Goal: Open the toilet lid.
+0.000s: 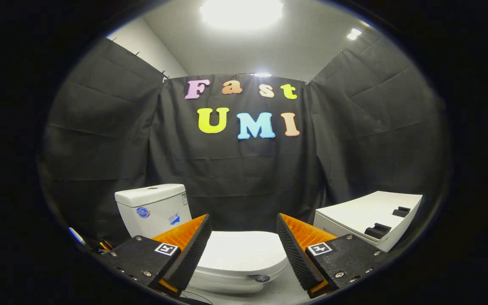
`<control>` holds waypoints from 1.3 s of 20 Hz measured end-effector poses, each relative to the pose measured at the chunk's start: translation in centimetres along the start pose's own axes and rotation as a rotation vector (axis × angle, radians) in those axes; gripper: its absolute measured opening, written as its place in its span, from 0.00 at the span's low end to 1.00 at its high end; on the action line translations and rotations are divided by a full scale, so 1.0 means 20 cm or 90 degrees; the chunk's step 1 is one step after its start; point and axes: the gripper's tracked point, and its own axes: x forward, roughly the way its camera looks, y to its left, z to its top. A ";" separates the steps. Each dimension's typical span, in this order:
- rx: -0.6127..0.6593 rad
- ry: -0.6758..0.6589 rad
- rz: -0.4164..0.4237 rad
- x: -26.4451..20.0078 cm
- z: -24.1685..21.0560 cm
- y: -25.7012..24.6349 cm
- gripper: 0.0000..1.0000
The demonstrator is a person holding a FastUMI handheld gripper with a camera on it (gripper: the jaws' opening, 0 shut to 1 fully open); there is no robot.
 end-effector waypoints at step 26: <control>0.321 0.125 -0.115 0.35 -0.84 -0.22 0.96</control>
